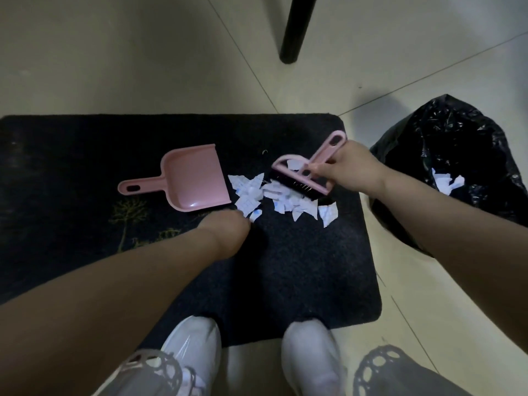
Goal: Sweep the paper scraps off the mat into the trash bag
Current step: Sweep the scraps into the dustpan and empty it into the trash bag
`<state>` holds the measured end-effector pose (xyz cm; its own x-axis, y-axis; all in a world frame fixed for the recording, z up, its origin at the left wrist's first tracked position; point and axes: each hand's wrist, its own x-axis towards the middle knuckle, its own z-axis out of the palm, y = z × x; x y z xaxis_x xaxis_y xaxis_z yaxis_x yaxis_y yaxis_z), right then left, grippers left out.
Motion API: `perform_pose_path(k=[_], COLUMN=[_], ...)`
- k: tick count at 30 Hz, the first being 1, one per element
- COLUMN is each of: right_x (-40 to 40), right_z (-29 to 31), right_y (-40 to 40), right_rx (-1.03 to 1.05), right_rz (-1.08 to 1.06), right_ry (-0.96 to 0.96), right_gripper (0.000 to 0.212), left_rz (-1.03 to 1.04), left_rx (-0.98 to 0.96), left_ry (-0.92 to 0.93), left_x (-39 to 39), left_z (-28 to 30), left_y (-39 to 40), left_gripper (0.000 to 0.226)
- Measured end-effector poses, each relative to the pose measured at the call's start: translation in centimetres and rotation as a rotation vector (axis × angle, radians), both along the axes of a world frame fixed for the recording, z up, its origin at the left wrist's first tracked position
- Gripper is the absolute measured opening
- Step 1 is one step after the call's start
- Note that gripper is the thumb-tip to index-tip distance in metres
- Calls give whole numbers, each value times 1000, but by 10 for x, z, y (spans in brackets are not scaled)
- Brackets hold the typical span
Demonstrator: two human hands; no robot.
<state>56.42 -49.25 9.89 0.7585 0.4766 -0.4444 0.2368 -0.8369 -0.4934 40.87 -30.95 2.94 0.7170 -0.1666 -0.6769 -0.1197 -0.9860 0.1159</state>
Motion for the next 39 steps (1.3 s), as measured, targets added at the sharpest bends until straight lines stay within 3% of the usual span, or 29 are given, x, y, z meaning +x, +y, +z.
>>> perform_pose_path(k=[4,9,15,18,22,30,39], right_x=[-13,-37,-69,-77,-76,-43,-10], right_z=[-15,-30,-43,-47,-48,-34,-38], right_y=[-12,-20,-32,-11,27,58,42], right_rx=[-34,-220,-308,-238,-114,58,42], right_rz=[-280,-351,-384,-450,-509,-556,-582], right_ry=[-260,-485,-389,-281,-199,-293,-367], right_gripper=[43,61,35,30,28,33,38], left_rz=[109,171,326,443,492,602,783], left_rx=[12,81,305,337,352,363,325], left_ry=[-199,-328,-360,-324,-318,-261,-55], left_x=[12,25,20,17,14,11,10], left_z=[6,18,17,13,5,0,-12], left_y=[18,35,72,85,89,108,121], left_gripper=[28,35,47,54,47,53,66])
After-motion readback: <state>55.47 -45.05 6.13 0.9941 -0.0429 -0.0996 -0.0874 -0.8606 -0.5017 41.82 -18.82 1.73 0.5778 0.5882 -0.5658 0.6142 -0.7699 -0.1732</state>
